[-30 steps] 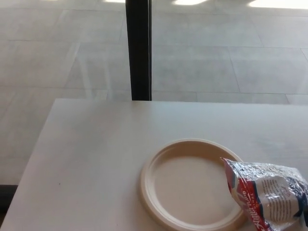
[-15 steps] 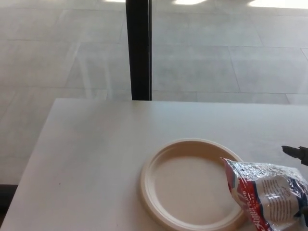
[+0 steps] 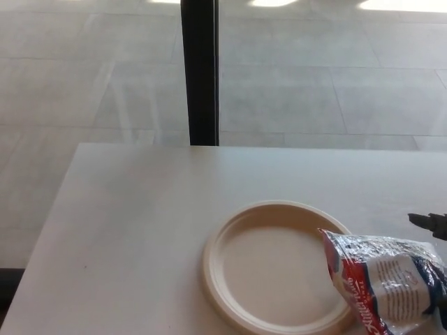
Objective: The robot uses its right hand to pick up a bag of sunflower seeds kept in the middle of the desk and tilts it over a plate kept next to it to pour out a few seeds and then puts the bag of seeds back on the desk
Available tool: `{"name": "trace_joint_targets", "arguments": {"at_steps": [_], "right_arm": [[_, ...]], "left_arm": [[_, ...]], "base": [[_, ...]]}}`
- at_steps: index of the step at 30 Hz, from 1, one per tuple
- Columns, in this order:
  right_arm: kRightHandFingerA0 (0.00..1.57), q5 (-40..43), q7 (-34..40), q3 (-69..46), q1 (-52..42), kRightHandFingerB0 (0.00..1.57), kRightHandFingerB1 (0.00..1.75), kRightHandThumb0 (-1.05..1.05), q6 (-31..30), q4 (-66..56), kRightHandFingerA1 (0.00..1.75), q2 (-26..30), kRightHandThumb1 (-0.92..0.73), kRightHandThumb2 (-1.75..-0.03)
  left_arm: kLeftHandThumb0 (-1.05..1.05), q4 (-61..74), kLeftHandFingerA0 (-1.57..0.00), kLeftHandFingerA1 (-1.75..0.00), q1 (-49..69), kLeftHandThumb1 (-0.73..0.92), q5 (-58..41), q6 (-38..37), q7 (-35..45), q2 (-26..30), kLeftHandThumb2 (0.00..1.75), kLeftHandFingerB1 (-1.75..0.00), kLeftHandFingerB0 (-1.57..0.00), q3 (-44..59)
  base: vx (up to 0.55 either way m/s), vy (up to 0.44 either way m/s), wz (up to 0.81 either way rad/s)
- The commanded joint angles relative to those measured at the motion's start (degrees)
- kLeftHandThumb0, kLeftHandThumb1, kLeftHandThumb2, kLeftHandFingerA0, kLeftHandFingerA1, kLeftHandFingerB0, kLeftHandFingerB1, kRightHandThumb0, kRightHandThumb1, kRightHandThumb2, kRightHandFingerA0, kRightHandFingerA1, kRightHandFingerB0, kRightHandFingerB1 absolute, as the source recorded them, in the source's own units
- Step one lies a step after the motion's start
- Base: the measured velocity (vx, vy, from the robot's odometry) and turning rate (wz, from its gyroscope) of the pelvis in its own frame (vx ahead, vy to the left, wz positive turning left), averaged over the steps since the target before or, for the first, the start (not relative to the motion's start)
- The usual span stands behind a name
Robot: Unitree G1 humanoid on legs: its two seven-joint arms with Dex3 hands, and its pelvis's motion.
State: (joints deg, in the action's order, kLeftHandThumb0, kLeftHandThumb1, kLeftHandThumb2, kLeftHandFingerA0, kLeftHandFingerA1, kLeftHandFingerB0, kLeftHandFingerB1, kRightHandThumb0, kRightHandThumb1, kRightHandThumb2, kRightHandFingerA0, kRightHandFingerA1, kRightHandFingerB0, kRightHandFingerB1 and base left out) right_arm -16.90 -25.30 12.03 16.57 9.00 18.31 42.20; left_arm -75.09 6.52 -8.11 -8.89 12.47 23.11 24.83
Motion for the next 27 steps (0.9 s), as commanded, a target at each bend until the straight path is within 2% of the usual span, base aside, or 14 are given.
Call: {"name": "trace_joint_targets", "arguments": {"at_steps": [1, 6, 7, 11, 18, 19, 20, 21, 22, 23, 24, 25, 26, 27], "right_arm": [[0.0, -3.73, 1.03, 1.6, 0.78, 0.0, 0.0, -0.82, 2.18, 0.73, 0.02, -0.7, -0.47, -0.85], [0.0, -4.96, 0.89, 2.32, 0.92, 0.0, 0.0, -0.79, 2.0, -0.56, 0.01, -1.25, -0.46, -0.82], [0.0, -6.25, 1.27, 3.3, 1.11, 0.0, 0.18, -0.7, 2.34, -0.23, 0.1, -1.64, -0.44, -0.54], [0.0, -7.62, 0.29, 4.74, 1.46, 0.0, 0.19, -0.68, 1.57, 1.18, 0.08, -1.51, -0.43, -0.55], [0.0, -7.82, 0.67, 5.62, 2.95, 0.0, 0.13, -0.67, 0.09, 6.36, 0.23, -3.19, -0.39, -0.8], [0.08, -7.57, 0.54, 5.47, 2.84, 0.0, 0.04, -0.7, 0.38, 6.45, 0.46, -3.23, -0.41, -0.76], [0.2, -5.41, 0.78, 4.37, 2.53, 0.0, 0.16, -0.53, 1.39, 7.53, 0.53, -4.28, -0.35, -0.74], [0.4, -3.49, 1.65, 3.21, 2.12, 0.0, 0.24, -0.44, 3.14, 8.96, 0.52, -5.43, -0.47, -0.53], [0.48, -3.25, 1.84, 2.79, 1.91, 0.04, 0.2, -0.47, 2.99, 9.05, 0.62, -5.93, -0.39, -0.74], [0.59, -3.31, 2.14, 2.51, 1.84, 0.03, 0.22, -0.44, 2.99, 9.18, 0.65, -6.27, -0.41, -0.77], [0.77, -3.66, 3.36, 2.1, 1.45, 0.05, 0.25, -0.45, 3.44, 9.16, 0.72, -6.78, -0.42, -0.73], [0.77, -3.73, 3.59, 2.02, 1.34, 0.05, 0.25, -0.45, 3.55, 9.13, 0.72, -6.87, -0.42, -0.73], [0.97, -4.73, 5.69, 1.7, 0.78, 0.1, 0.28, -0.41, 4.04, 8.87, 0.81, -7.52, -0.56, -0.57], [1.07, -6.07, 6.8, 2.06, 0.63, 0.16, 0.27, -0.4, 3.22, 8.52, 0.91, -7.71, -0.62, -0.59]], "left_arm": [[-0.76, -0.2, -0.4, -0.54, 0.21, 0.7, -0.63, 0.0, -0.5, 0.77, 0.61, -0.34, -0.35, 0.28], [-0.75, -0.26, -0.4, -0.55, 0.11, 0.7, -0.24, -0.23, -1.08, 0.56, 0.61, -0.34, -0.35, -0.04], [-0.76, -0.08, -0.39, -0.56, 0.26, 0.7, -1.11, -0.16, -0.2, 0.48, 0.61, -0.35, -0.33, 0.65], [-0.75, 0.33, -0.4, -0.58, 0.61, 0.71, -0.57, -1.1, -1.16, 0.06, 0.62, -0.36, -0.32, 0.32], [-0.77, 0.45, -0.4, -0.55, 0.55, 0.72, -0.32, -0.93, -1.41, 0.07, 0.62, -0.36, -0.32, -0.07], [-0.77, 0.49, -0.41, -0.56, 0.77, 0.72, -0.47, -0.8, -1.58, -0.14, 0.62, -0.36, -0.33, 0.02], [-0.76, 0.41, -0.4, -0.57, 0.71, 0.72, -0.87, -0.5, -1.39, -0.2, 0.62, -0.36, -0.32, 0.36], [-0.76, 0.39, -0.39, -0.57, 0.75, 0.72, -1.12, -0.54, -1.19, -0.27, 0.62, -0.36, -0.32, 0.59], [-0.76, 0.34, -0.39, -0.58, 0.74, 0.72, -1.07, -0.65, -1.21, -0.3, 0.62, -0.36, -0.32, 0.61], [-0.79, 0.4, -0.39, -0.6, 0.71, 0.72, -0.93, -0.87, -1.33, -0.35, 0.62, -0.38, -0.31, 0.53], [-0.78, 0.48, -0.38, -0.59, 0.69, 0.72, -1.13, -0.9, -1.07, -0.49, 0.62, -0.37, -0.3, 0.7], [-0.78, 0.47, -0.38, -0.59, 0.69, 0.72, -1.23, -0.83, -0.95, -0.51, 0.62, -0.37, -0.3, 0.79], [-0.79, 0.44, -0.37, -0.59, 0.74, 0.72, -1.25, -0.78, -0.66, -0.47, 0.62, -0.38, -0.3, 0.85], [-0.78, 0.53, -0.39, -0.6, 0.96, 0.73, -1.1, -0.92, -0.64, -0.5, 0.62, -0.37, -0.3, 0.71]], "base": [[0.0, 0.0, 0.0], [0.0, 0.0, 0.0], [0.0, 0.0, 0.0], [0.0, 0.0, 0.0], [0.0, 0.0, 0.0], [0.0, 0.0, 0.0], [0.0, 0.0, 0.0], [0.0, 0.0, 0.0], [0.0, 0.0, 0.0], [0.0, 0.0, 0.0], [0.0, 0.0, 0.0], [0.0, 0.0, 0.0], [0.0, 0.0, 0.0], [0.0, 0.0, 0.0]]}}
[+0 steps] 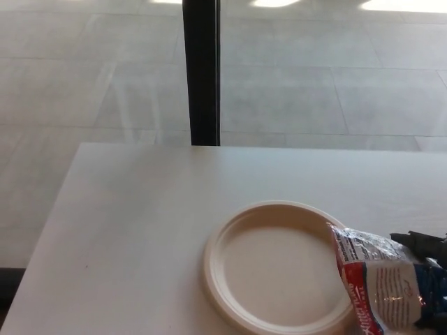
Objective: The robot uses its right hand to pick up a bag of sunflower seeds kept in the middle of the desk and tilts it over a plate kept next to it to pour out a few seeds and then puts the bag of seeds back on the desk
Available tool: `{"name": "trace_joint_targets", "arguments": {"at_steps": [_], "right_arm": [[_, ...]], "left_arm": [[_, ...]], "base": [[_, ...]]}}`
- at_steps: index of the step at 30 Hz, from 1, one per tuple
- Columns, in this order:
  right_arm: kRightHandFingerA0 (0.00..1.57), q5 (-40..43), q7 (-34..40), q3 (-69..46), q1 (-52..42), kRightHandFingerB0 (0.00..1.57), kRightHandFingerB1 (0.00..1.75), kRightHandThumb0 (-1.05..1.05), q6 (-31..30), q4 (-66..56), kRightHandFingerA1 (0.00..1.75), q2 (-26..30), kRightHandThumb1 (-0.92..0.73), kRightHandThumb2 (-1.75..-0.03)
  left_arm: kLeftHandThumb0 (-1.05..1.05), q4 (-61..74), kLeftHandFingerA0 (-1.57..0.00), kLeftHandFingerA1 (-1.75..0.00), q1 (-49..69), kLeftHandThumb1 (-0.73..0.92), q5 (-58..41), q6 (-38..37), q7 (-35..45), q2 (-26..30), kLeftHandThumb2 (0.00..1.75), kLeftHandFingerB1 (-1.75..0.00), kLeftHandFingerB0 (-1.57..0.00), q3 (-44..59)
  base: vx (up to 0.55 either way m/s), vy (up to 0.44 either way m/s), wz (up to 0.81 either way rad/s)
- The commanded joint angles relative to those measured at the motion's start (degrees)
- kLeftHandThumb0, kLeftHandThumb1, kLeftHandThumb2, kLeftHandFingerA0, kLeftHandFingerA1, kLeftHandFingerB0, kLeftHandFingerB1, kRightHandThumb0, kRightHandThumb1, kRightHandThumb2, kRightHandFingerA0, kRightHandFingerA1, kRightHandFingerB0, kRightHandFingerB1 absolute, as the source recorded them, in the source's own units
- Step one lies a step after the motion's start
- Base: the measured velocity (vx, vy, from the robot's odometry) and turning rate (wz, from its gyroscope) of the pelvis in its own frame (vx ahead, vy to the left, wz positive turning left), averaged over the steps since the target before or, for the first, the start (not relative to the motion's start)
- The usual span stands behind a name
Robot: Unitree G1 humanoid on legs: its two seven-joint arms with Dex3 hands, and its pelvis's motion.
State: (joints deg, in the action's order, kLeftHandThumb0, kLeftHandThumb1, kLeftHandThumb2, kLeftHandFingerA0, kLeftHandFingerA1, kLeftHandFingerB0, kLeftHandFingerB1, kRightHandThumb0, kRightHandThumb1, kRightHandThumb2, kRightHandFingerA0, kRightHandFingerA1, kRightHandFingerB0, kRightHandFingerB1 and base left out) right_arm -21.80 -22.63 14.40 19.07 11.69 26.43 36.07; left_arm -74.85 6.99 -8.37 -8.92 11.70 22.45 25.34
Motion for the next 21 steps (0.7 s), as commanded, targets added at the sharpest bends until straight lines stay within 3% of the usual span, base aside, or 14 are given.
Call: {"name": "trace_joint_targets", "arguments": {"at_steps": [1, 2, 3, 4, 5, 6, 7, 9, 11, 13, 14, 17, 18, 21], "right_arm": [[1.15, -2.94, 6.53, 0.09, -2.26, 0.18, 0.42, -0.43, 1.2, 0.14, 1.08, -1.79, -0.55, -0.81], [1.14, -3.91, 8.08, 0.44, -2.52, 0.36, 0.33, -0.29, 2.12, 0.22, 1.23, -1.83, -0.76, -0.62], [1.01, -4.68, 9.98, 0.56, -2.92, 0.52, 0.4, -0.24, 3.03, 0.13, 1.45, -1.96, -0.82, -0.64], [0.85, -5.32, 12.06, 0.62, -3.2, 0.71, 0.56, -0.18, 4.43, 0.37, 1.69, -2.12, -0.82, -0.69], [0.85, -6.34, 14.82, 0.68, -3.67, 0.94, 0.73, -0.11, 5.99, 0.39, 1.75, -2.21, -0.72, -0.94], [0.85, -6.82, 15.63, 0.67, -4.02, 0.94, 0.73, -0.11, 5.77, -0.2, 1.75, -2.12, -0.72, -0.94], [0.85, -6.7, 15.85, 0.57, -4.08, 0.98, 0.83, -0.13, 5.96, -0.34, 1.7, -2.17, -0.65, -1.07], [0.92, -6.44, 17.99, 0.03, -4.78, 0.94, 1.09, -0.15, 8.05, -0.11, 1.53, -2.25, -0.59, -1.15], [0.92, -5.87, 20.05, -0.83, -5.82, 0.83, 1.42, -0.17, 9.64, -0.08, 1.57, -2.42, -0.55, -1.19], [0.92, -6.02, 20.82, -0.97, -6.14, 0.83, 1.42, -0.17, 10.3, 0.02, 1.57, -2.47, -0.55, -1.19], [0.84, -7.28, 24.5, -1.15, -6.42, 0.73, 1.53, -0.21, 12.69, 1.07, 1.73, -2.37, -0.68, -0.98], [0.94, -8.29, 28.88, -2.05, -7.2, 0.76, 1.46, -0.21, 14.58, 0.73, 1.75, -2.45, -0.56, -1.11], [0.86, -8.45, 28.91, -2.15, -7.22, 0.78, 1.47, -0.2, 14.32, 0.4, 1.71, -2.27, -0.58, -1.19], [0.88, -8.94, 30.38, -2.2, -6.71, 0.78, 1.51, -0.2, 15.27, 1.36, 1.73, -2.13, -0.52, -1.24]], "left_arm": [[-0.77, 0.21, -0.4, -0.59, 0.66, 0.73, -0.81, -0.89, -0.1, 0.11, 0.62, -0.37, -0.31, 0.23], [-0.76, 0.25, -0.4, -0.58, 0.85, 0.73, -0.89, -0.93, -0.14, 0.07, 0.62, -0.37, -0.31, 0.31], [-0.76, 0.3, -0.4, -0.58, 1.02, 0.74, -0.68, -1.22, -0.19, 0.08, 0.63, -0.37, -0.3, 0.13], [-0.75, 0.29, -0.38, -0.58, 1.16, 0.73, -0.99, -1.22, 0.24, 0.1, 0.62, -0.37, -0.3, 0.42], [-0.77, 0.2, -0.39, -0.57, 1.32, 0.74, -1.43, -1.15, 0.71, 0.09, 0.62, -0.36, -0.31, 0.85], [-0.77, 0.1, -0.39, -0.57, 1.35, 0.74, -1.13, -1.32, 0.41, 0.06, 0.62, -0.36, -0.31, 0.69], [-0.77, 0.02, -0.39, -0.56, 1.3, 0.74, -1.15, -1.28, 0.18, 0.0, 0.62, -0.35, -0.32, 0.76], [-0.76, -0.26, -0.39, -0.55, 0.93, 0.75, -1.24, -0.55, -0.35, 0.0, 0.63, -0.34, -0.32, 0.98], [-0.76, -0.24, -0.39, -0.55, 1.11, 0.76, -0.95, -0.86, -0.01, 0.08, 0.63, -0.33, -0.32, 0.76], [-0.76, -0.23, -0.39, -0.55, 1.33, 0.76, -0.9, -1.0, 0.07, 0.07, 0.63, -0.33, -0.32, 0.72], [-0.77, -0.08, -0.4, -0.57, 1.4, 0.77, -0.53, -1.25, -0.17, 0.14, 0.63, -0.35, -0.32, 0.36], [-0.79, -0.06, -0.41, -0.56, 1.75, 0.78, -0.18, -1.9, -0.25, 0.19, 0.64, -0.34, -0.31, 0.03], [-0.79, 0.01, -0.41, -0.56, 1.79, 0.78, -0.04, -1.99, -0.41, 0.21, 0.64, -0.35, -0.32, -0.12], [-0.79, 0.17, -0.41, -0.54, 1.71, 0.78, -0.43, -1.53, -0.69, 0.09, 0.64, -0.34, -0.31, 0.12]], "base": [[0.0, 0.0, 0.0], [0.0, 0.0, 0.0], [0.0, 0.0, 0.0], [0.0, 0.0, 0.0], [0.0, 0.0, 0.0], [0.0, 0.0, 0.0], [0.0, 0.0, 0.0], [0.0, 0.0, 0.0], [0.0, 0.0, 0.0], [0.0, 0.0, 0.0], [0.0, 0.0, 0.0], [0.0, 0.0, 0.0], [0.0, 0.0, 0.0], [0.0, 0.0, 0.0]]}}
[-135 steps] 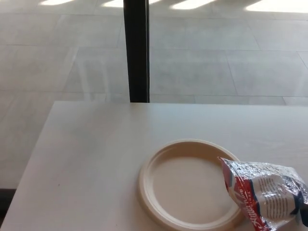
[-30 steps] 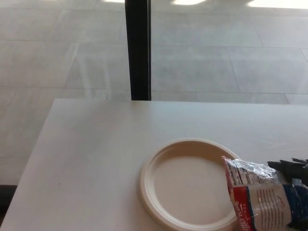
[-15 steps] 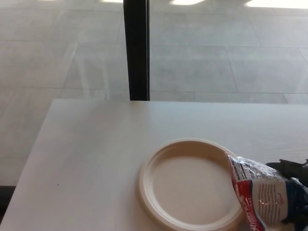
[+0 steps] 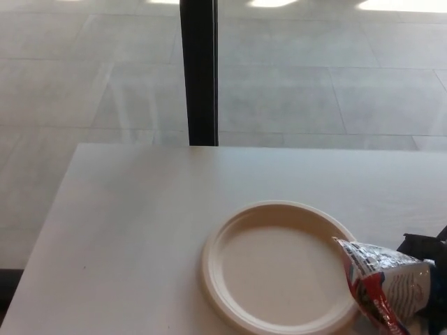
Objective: The robot uses its right hand to pick up a bag of sunflower seeds kept in the middle of the desk and tilts it over a plate kept next to it to pour out a few seeds and then puts the bag of seeds back on the desk
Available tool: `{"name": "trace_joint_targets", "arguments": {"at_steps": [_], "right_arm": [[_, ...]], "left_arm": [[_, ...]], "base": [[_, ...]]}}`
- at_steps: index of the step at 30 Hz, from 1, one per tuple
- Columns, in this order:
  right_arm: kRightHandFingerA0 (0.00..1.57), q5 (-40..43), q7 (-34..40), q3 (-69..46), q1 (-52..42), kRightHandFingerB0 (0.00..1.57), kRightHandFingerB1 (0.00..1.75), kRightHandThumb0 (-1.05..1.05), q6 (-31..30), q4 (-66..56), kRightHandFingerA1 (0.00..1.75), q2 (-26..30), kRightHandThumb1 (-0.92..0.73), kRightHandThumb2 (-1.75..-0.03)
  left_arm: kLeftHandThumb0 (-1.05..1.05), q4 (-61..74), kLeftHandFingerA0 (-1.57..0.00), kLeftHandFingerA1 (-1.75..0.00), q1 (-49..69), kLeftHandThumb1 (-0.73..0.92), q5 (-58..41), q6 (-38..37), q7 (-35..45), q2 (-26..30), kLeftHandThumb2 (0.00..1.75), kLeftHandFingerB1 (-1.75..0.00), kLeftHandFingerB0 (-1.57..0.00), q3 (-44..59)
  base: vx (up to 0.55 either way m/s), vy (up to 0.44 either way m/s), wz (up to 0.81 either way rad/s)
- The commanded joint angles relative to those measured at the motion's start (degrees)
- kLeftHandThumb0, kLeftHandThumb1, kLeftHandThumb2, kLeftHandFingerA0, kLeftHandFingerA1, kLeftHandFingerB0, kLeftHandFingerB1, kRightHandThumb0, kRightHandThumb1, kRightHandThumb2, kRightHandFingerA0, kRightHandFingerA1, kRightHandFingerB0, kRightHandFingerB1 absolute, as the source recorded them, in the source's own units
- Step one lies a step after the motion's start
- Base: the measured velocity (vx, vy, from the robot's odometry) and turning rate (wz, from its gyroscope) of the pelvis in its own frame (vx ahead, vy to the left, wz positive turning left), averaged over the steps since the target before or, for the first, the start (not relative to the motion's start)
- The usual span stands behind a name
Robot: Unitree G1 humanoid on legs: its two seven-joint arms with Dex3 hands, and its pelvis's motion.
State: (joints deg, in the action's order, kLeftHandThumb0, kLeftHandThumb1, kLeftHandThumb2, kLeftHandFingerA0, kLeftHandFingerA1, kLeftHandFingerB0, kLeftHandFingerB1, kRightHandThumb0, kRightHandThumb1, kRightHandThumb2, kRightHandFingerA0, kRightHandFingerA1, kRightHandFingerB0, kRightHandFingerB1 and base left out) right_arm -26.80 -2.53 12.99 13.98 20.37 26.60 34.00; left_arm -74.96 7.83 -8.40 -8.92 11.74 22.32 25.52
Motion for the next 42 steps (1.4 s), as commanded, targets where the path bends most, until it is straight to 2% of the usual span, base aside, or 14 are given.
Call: {"name": "trace_joint_targets", "arguments": {"at_steps": [1, 13, 16, 23, 27, 28, 29, 30, 31, 38, 39, 40, 41, 42], "right_arm": [[0.88, -3.98, 11.29, -1.01, -1.58, 0.8, 1.49, -0.19, 7.38, 1.36, 1.72, -0.07, -0.5, -1.25], [0.78, -2.08, 7.01, -3.63, 2.17, 0.72, 1.52, -0.16, 3.79, 0.26, 1.73, 0.45, -0.53, -1.06], [0.87, -1.8, 4.62, -3.9, 4.62, 0.76, 1.47, -0.16, 1.0, -0.49, 1.7, 0.33, -0.54, -1.1], [0.86, -0.58, -1.7, -4.02, 7.78, 0.78, 1.5, -0.2, -6.15, -3.48, 1.7, -0.5, -0.54, -1.12], [0.85, -2.22, -7.52, -1.78, 11.15, 0.77, 1.5, -0.22, -9.82, -4.21, 1.74, 0.42, -0.58, -1.02], [0.95, -2.36, -8.29, -1.46, 11.56, 0.75, 1.44, -0.17, -10.24, -4.26, 1.71, 0.58, -0.58, -1.0], [0.85, -2.69, -9.29, -1.0, 12.2, 0.78, 1.48, -0.24, -10.99, -4.27, 1.74, 0.77, -0.6, -0.98], [0.84, -2.87, -10.07, -0.69, 12.86, 0.79, 1.42, -0.24, -11.75, -4.18, 1.73, 0.74, -0.58, -0.97], [0.93, -2.95, -10.73, -0.45, 13.56, 0.78, 1.43, -0.21, -12.17, -4.1, 1.75, 0.68, -0.57, -0.97], [0.86, -2.76, -13.49, 0.02, 15.19, 0.81, 1.3, -0.26, -15.17, -5.38, 1.7, 0.5, -0.6, -0.98], [0.85, -2.82, -14.05, 0.15, 15.37, 0.83, 1.25, -0.27, -15.41, -5.57, 1.71, 0.64, -0.59, -0.95], [0.86, -3.16, -14.38, 0.56, 15.63, 0.81, 1.28, -0.27, -15.11, -5.23, 1.72, 0.83, -0.57, -0.99], [0.84, -3.43, -14.59, 0.82, 15.77, 0.84, 1.12, -0.28, -15.09, -5.07, 1.68, 0.97, -0.57, -0.91], [0.85, -4.19, -15.98, 1.38, 16.15, 0.83, 1.25, -0.28, -16.83, -5.51, 1.71, 1.14, -0.58, -0.97]], "left_arm": [[-0.78, 0.34, -0.39, -0.55, 0.91, 0.78, -0.96, -1.51, 0.07, 0.18, 0.64, -0.34, -0.3, 0.38], [-0.8, 0.04, -0.4, -0.55, 1.45, 0.79, -0.49, -1.71, 0.29, 0.59, 0.64, -0.35, -0.33, 0.03], [-0.8, 0.01, -0.42, -0.55, 1.43, 0.8, 0.2, -1.79, -0.44, 0.65, 0.64, -0.36, -0.34, -0.62], [-0.82, -0.23, -0.44, -0.54, 1.25, 0.79, 0.01, -1.49, -0.69, 0.94, 0.64, -0.36, -0.38, -0.48], [-0.82, -0.46, -0.45, -0.54, 0.8, 0.78, -0.65, -0.5, -0.31, 1.13, 0.64, -0.37, -0.39, -0.07], [-0.83, -0.46, -0.45, -0.54, 0.76, 0.78, -0.81, -0.4, -0.23, 1.11, 0.63, -0.37, -0.39, 0.06], [-0.81, -0.44, -0.39, -0.6, 0.81, 0.62, -0.18, -0.58, -0.38, 1.21, 1.04, -0.49, -0.31, -0.5], [-0.84, -0.49, -0.45, -0.53, 0.93, 0.79, 0.24, -0.71, -0.35, 1.3, 0.64, -0.36, -0.4, -0.87], [-0.84, -0.56, -0.46, -0.54, 0.97, 0.78, -0.19, -0.67, -0.06, 1.23, 0.64, -0.36, -0.41, -0.51], [-0.83, -0.58, -0.46, -0.54, 0.33, 0.78, -0.4, 0.03, -0.44, 1.28, 0.64, -0.37, -0.4, -0.37], [-0.88, -0.59, -0.45, -0.59, 0.34, 0.63, 0.29, -0.34, -0.53, 1.39, 0.83, -0.44, -0.36, -1.01], [-0.8, -0.69, -0.43, -0.61, 0.12, 0.61, 0.25, 0.06, -1.15, 1.41, 1.04, -0.5, -0.33, -0.99], [-0.84, -0.81, -0.49, -0.54, 0.0, 0.8, 0.36, 0.24, -1.41, 1.46, 0.64, -0.37, -0.41, -1.12], [-0.83, -0.81, -0.46, -0.55, 0.07, 0.8, -0.01, 0.3, -0.74, 1.51, 0.65, -0.37, -0.38, -0.87]], "base": [[0.0, 0.0, 0.0], [0.0, 0.0, 0.0], [0.0, 0.0, 0.0], [0.0, 0.0, 0.0], [0.0, 0.0, 0.0], [0.0, 0.0, 0.0], [0.0, 0.0, 0.0], [0.0, 0.0, 0.0], [0.0, 0.0, 0.0], [0.0, 0.0, 0.0], [0.0, 0.0, 0.0], [0.0, 0.0, 0.0], [0.0, 0.0, 0.0], [0.0, 0.0, 0.0]]}}
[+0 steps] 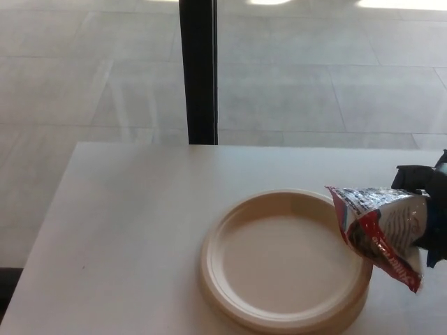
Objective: The robot uses its right hand to pick up a bag of sunflower seeds kept in the middle of the desk and tilts it over a plate kept next to it to pour out a few seeds and then puts the bag of seeds back on the desk
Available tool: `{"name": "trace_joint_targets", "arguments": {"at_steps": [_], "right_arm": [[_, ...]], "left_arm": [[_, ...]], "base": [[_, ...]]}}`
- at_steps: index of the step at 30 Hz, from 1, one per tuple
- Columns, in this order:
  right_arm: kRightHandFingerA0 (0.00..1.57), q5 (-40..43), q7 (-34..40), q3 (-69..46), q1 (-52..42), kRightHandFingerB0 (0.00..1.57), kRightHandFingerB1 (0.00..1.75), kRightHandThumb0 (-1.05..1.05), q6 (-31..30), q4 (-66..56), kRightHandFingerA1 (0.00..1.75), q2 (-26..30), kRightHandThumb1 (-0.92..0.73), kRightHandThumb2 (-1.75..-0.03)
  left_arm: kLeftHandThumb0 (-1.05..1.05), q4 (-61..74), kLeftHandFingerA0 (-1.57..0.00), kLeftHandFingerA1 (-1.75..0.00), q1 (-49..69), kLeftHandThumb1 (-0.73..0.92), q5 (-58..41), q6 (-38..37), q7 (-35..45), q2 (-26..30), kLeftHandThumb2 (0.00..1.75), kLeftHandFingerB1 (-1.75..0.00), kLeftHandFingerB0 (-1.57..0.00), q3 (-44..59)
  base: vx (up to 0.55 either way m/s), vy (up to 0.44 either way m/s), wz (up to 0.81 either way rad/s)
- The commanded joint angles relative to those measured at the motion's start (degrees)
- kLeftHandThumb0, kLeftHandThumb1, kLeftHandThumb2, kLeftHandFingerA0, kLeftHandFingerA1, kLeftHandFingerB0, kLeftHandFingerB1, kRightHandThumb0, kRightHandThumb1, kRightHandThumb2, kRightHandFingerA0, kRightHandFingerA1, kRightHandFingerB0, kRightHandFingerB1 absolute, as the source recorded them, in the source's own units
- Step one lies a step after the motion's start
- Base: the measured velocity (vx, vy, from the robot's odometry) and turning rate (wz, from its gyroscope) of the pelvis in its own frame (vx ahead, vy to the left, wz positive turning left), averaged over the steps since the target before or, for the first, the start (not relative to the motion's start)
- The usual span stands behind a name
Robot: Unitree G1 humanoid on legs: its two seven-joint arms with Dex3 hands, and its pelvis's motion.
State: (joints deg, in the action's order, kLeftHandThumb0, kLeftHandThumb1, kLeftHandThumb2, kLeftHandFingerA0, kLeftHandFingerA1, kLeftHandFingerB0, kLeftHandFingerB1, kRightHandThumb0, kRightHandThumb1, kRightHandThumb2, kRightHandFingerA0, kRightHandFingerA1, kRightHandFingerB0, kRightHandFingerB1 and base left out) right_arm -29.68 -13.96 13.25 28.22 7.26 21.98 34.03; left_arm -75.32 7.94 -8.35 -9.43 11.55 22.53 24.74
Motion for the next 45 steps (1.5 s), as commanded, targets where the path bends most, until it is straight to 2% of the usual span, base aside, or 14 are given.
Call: {"name": "trace_joint_targets", "arguments": {"at_steps": [1, 2, 3, 8, 10, 27, 28, 29, 32, 33, 37, 41, 42, 45], "right_arm": [[0.85, -1.58, -5.16, 1.35, 2.07, 0.83, 1.25, -0.28, -4.49, -1.1, 1.71, 1.17, -0.58, -0.97], [0.85, -1.61, -5.36, 1.41, 2.11, 0.83, 1.24, -0.27, -4.92, -1.23, 1.71, 1.16, -0.57, -0.99], [0.85, -1.74, -5.51, 1.49, 2.19, 0.83, 1.25, -0.26, -5.34, -1.27, 1.69, 1.2, -0.56, -1.0], [0.85, -0.38, -6.1, 0.69, 1.59, 0.78, 1.37, -0.25, -5.31, -0.1, 1.73, 1.18, -0.59, -0.99], [0.86, -0.07, -6.46, 0.43, 1.14, 0.79, 1.46, -0.26, -5.32, -0.11, 1.74, 1.36, -0.58, -1.03], [0.84, 2.1, -10.28, -2.85, 2.84, 0.73, 1.54, -0.25, -5.34, -1.06, 1.75, 4.4, -0.56, -1.03], [0.85, 2.57, -10.7, -3.29, 2.81, 0.74, 1.58, -0.23, -5.21, -1.18, 1.75, 4.73, -0.55, -1.03], [0.86, 2.94, -11.1, -3.75, 2.74, 0.77, 1.55, -0.23, -5.35, -1.45, 1.75, 5.03, -0.58, -1.05], [0.83, 2.52, -11.17, -3.83, 2.85, 0.71, 1.55, -0.23, -5.59, -1.74, 1.75, 5.09, -0.59, -0.95], [0.82, 2.49, -11.42, -3.79, 2.92, 0.67, 1.6, -0.24, -5.82, -2.09, 1.75, 5.09, -0.58, -0.91], [0.8, -0.02, -12.64, -1.72, 4.33, 0.75, 0.77, -0.27, -8.29, -3.41, 1.59, 4.56, -0.64, -0.73], [0.82, -1.45, -13.0, -0.47, 4.88, 0.79, 0.72, -0.29, -10.38, -5.01, 1.62, 4.08, -0.65, -0.7], [0.84, -2.39, -12.94, 0.29, 5.18, 0.69, 0.58, -0.32, -11.02, -5.52, 1.58, 4.05, -0.67, -0.67], [0.82, -3.99, -13.0, 2.32, 6.83, 0.67, 0.55, -0.34, -10.83, -4.81, 1.48, 4.07, -0.67, -0.66]], "left_arm": [[-0.83, -0.44, -0.46, -0.55, 0.05, 0.8, -0.26, 0.78, -0.24, 1.26, 0.65, -0.37, -0.38, 0.05], [-0.82, -0.43, -0.41, -0.61, 0.11, 0.62, -0.28, 0.72, -0.21, 1.22, 1.04, -0.49, -0.29, 0.08], [-0.84, -0.35, -0.46, -0.56, 0.16, 0.77, -0.56, 0.78, -0.23, 1.13, 0.64, -0.37, -0.41, 0.32], [-0.82, -0.3, -0.44, -0.62, 0.66, 0.63, -0.27, 0.52, -0.39, 1.09, 1.04, -0.49, -0.32, -0.03], [-0.83, -0.29, -0.46, -0.54, 0.61, 0.79, -0.52, 0.75, -0.39, 1.11, 0.64, -0.37, -0.4, 0.2], [-0.84, -0.34, -0.46, -0.54, 0.98, 0.8, -0.47, 0.49, -0.12, 1.33, 0.64, -0.37, -0.4, 0.59], [-0.83, -0.31, -0.43, -0.62, 1.04, 0.65, 0.14, 0.03, -0.55, 1.35, 1.05, -0.51, -0.34, 0.09], [-0.82, -0.31, -0.47, -0.54, 0.96, 0.82, 0.38, 0.19, -0.43, 1.46, 0.65, -0.37, -0.39, -0.17], [-0.81, -0.21, -0.42, -0.61, 0.99, 0.63, -0.03, 0.22, -0.34, 1.38, 1.04, -0.51, -0.34, 0.11], [-0.83, -0.18, -0.47, -0.55, 0.96, 0.81, -0.09, 0.31, -0.3, 1.4, 0.64, -0.38, -0.41, 0.15], [-0.84, -0.04, -0.48, -0.54, 1.43, 0.81, -0.2, 0.09, 0.18, 1.64, 0.65, -0.36, -0.41, 0.22], [-0.84, -0.21, -0.43, -0.61, 1.38, 0.64, -0.44, 0.28, 0.17, 1.71, 1.05, -0.5, -0.34, 0.47], [-0.85, -0.23, -0.48, -0.54, 1.32, 0.81, -0.13, 0.23, -0.31, 1.76, 0.65, -0.37, -0.41, 0.25], [-0.84, -0.03, -0.46, -0.54, 1.52, 0.81, -0.64, 0.07, 0.67, 1.86, 0.64, -0.37, -0.4, 0.63]], "base": [[0.0, 0.0, 0.0], [0.0, 0.0, 0.0], [0.0, 0.0, 0.0], [0.0, 0.0, 0.0], [0.0, 0.0, 0.0], [0.0, 0.0, 0.0], [0.0, 0.0, 0.0], [0.0, 0.0, 0.0], [0.0, 0.0, 0.0], [0.0, 0.0, 0.0], [0.0, 0.0, 0.0], [0.0, 0.0, 0.0], [0.0, 0.0, 0.0], [0.0, 0.0, 0.0]]}}
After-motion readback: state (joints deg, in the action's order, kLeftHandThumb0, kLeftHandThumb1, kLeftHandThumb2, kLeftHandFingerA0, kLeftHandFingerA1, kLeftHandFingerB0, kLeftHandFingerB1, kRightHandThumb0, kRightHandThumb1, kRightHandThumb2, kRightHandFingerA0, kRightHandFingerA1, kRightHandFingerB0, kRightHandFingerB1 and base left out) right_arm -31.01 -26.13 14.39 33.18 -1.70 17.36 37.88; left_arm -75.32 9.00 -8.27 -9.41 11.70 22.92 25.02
